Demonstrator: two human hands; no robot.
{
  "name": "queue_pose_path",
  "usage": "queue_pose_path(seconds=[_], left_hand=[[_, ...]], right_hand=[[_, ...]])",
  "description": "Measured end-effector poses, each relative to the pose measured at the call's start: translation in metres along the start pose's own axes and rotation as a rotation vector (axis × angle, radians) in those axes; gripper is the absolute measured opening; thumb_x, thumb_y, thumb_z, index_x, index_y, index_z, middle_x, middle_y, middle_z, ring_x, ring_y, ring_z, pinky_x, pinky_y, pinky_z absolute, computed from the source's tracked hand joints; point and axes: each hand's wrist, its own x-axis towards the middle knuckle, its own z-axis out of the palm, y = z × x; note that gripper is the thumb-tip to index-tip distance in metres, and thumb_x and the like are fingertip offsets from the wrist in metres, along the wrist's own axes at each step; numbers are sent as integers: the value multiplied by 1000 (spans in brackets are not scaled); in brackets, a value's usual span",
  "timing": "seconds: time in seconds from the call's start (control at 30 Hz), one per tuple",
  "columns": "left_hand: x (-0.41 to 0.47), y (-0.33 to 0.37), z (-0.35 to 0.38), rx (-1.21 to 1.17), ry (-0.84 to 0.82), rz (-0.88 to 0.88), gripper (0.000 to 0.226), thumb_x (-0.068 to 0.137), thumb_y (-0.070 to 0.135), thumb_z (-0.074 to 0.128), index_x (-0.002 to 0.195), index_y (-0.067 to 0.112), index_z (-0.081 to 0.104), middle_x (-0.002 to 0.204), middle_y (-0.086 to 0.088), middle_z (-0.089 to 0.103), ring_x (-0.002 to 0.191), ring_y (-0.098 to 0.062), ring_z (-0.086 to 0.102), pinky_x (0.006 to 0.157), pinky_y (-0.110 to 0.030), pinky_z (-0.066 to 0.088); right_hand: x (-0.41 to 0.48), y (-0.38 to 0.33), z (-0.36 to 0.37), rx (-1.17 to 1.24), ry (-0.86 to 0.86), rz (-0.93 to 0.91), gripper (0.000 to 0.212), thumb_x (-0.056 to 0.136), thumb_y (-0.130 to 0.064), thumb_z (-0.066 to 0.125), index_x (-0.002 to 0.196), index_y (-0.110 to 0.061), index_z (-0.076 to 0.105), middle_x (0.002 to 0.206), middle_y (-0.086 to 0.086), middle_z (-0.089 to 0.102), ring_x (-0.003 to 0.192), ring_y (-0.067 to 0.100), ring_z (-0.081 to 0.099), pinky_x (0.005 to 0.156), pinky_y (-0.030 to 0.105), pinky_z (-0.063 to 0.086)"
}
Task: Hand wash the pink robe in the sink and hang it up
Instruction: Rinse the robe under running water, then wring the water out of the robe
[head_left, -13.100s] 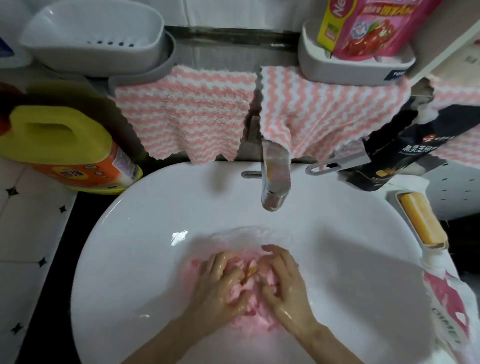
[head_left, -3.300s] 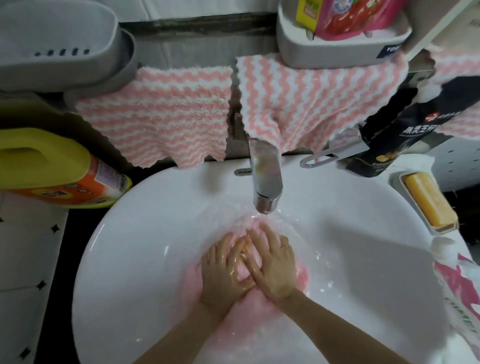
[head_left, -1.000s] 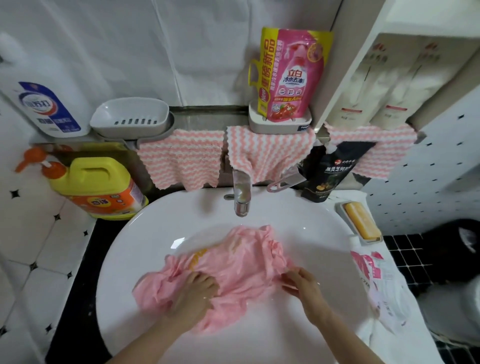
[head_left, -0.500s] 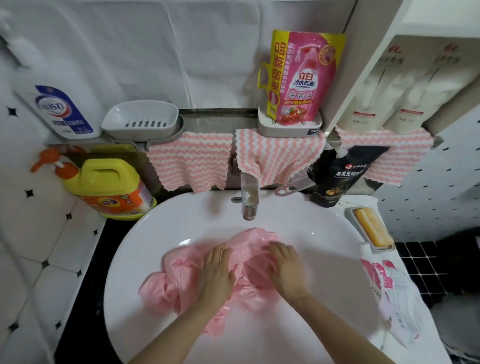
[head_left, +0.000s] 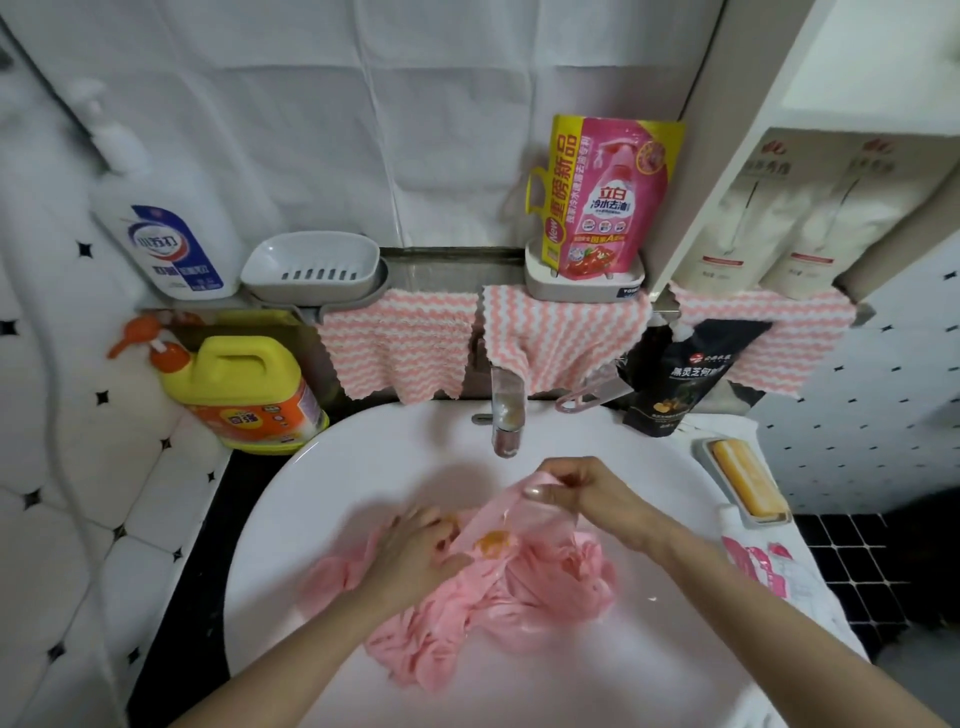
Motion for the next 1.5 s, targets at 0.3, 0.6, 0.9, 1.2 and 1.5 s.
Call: queue_pose_path(seconds=[0.3, 0.6, 0.9, 1.2, 1.5], left_hand=[[28, -9, -102, -223, 349, -33, 15, 74, 25, 49, 86, 30, 42, 81, 10, 56, 73, -18, 57, 62, -35, 46], [20, -34, -141, -425, 321, -157, 11, 78, 19, 49, 83, 12, 56, 79, -8, 64, 78, -26, 61, 66, -30, 42], [2, -53, -174, -157, -4, -16, 28, 86, 13, 58, 74, 39, 57, 67, 7, 45, 59, -3, 44, 57, -19, 32], [30, 38, -245, -65, 343, 112, 11, 81, 4, 62, 87, 12, 65, 63, 13, 55, 58, -8, 51, 57, -26, 39], [61, 120, -318, -766, 342, 241, 22, 77, -7, 68, 88, 12, 66, 79, -8, 67, 74, -11, 62, 74, -25, 53]], right_hand=[[8, -22, -34, -1034, 205, -7, 18, 82, -19, 63, 97, -28, 70, 87, -4, 66, 85, 18, 60, 66, 28, 42], [1, -16, -38, -635, 115, 84, 51, 79, -45, 72, 61, -6, 44, 60, 5, 36, 60, 15, 33, 57, 32, 26], [-30, -65, -60, -707, 279, -80, 24, 81, 1, 64, 86, -22, 64, 62, -5, 50, 46, 5, 50, 44, 21, 46], [-40, -175, -31, -412, 391, -369, 22, 80, 4, 68, 80, -18, 69, 71, 3, 66, 59, 12, 64, 61, 38, 59], [-22, -265, -9, -408, 288, -451, 8, 77, 3, 73, 80, 1, 65, 69, 19, 64, 56, 27, 67, 57, 44, 59]])
